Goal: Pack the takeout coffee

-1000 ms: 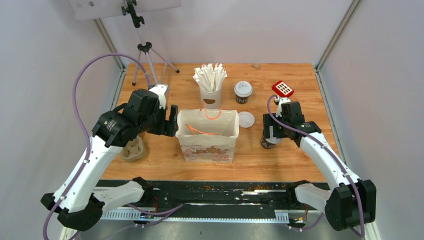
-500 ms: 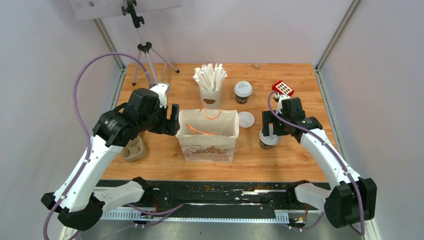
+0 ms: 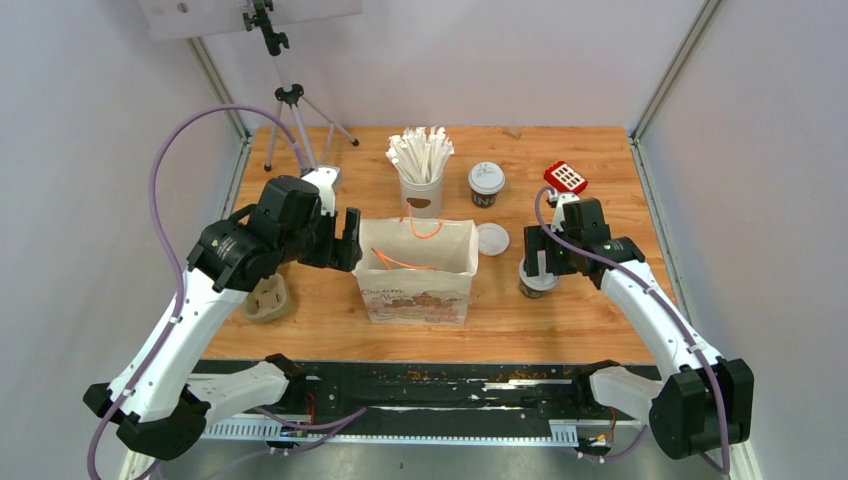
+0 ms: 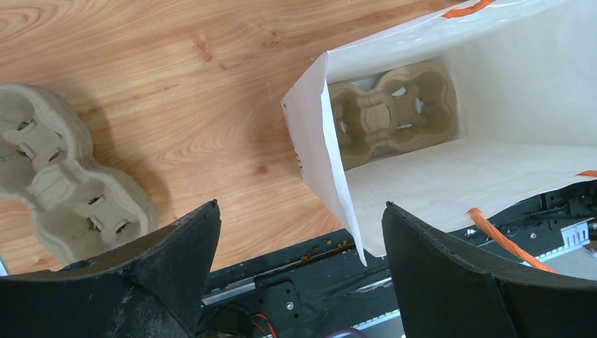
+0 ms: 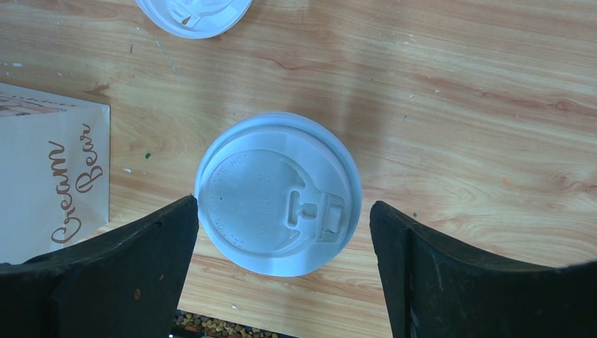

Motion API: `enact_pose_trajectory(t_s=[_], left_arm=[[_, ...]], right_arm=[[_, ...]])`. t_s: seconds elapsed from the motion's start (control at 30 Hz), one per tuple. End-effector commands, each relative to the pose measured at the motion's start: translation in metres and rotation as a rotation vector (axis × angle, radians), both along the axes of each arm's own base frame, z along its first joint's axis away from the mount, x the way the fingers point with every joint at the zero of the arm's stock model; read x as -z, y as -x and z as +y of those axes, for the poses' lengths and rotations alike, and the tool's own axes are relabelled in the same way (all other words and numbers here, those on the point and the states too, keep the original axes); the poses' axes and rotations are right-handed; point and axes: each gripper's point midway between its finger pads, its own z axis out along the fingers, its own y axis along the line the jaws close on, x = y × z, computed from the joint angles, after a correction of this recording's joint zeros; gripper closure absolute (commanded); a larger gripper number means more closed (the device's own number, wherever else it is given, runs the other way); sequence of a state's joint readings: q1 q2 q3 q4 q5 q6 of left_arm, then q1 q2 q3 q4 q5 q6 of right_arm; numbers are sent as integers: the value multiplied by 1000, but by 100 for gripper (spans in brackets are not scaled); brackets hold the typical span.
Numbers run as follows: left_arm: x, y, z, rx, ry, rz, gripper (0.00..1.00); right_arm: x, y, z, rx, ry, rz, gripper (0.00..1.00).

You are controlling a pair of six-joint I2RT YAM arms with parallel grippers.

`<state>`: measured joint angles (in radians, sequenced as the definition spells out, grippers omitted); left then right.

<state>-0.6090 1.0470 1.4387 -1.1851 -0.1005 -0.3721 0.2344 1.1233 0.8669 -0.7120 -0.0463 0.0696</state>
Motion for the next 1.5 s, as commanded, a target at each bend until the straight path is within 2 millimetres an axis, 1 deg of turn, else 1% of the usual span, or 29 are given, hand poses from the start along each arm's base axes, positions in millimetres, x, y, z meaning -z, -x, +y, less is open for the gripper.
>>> enact_pose_trajectory(t_s=[0.0, 0.4, 0.53, 0.67, 0.8, 1.03, 1.17, 1.47], left_arm=[[-11, -4, -6, 15, 37, -41, 8], [-7, -1, -12, 25, 63, -15, 8], [-7, 0, -11, 27, 60, -14, 8], [-6, -1, -12, 25, 63, -16, 8], [-8, -2, -13, 29, 70, -21, 8], [-7, -1, -13, 28, 71, -18, 8], [-7, -1, -12, 27, 70, -18, 8], [-7, 1, -11, 25, 71, -22, 8]], right_arm=[[-5, -4, 11, -32, -33, -48, 9], [2, -7, 7, -4, 13, -54, 11], [-2, -7, 8, -2, 9, -60, 12], [-4, -8, 9, -23, 14, -77, 9], [-5, -9, 14, -35, 15, -75, 10], [-5, -10, 8, -17, 83, -87, 10], [-9, -11, 7, -4, 98, -98, 8], [-12, -12, 14, -26, 95, -106, 10]])
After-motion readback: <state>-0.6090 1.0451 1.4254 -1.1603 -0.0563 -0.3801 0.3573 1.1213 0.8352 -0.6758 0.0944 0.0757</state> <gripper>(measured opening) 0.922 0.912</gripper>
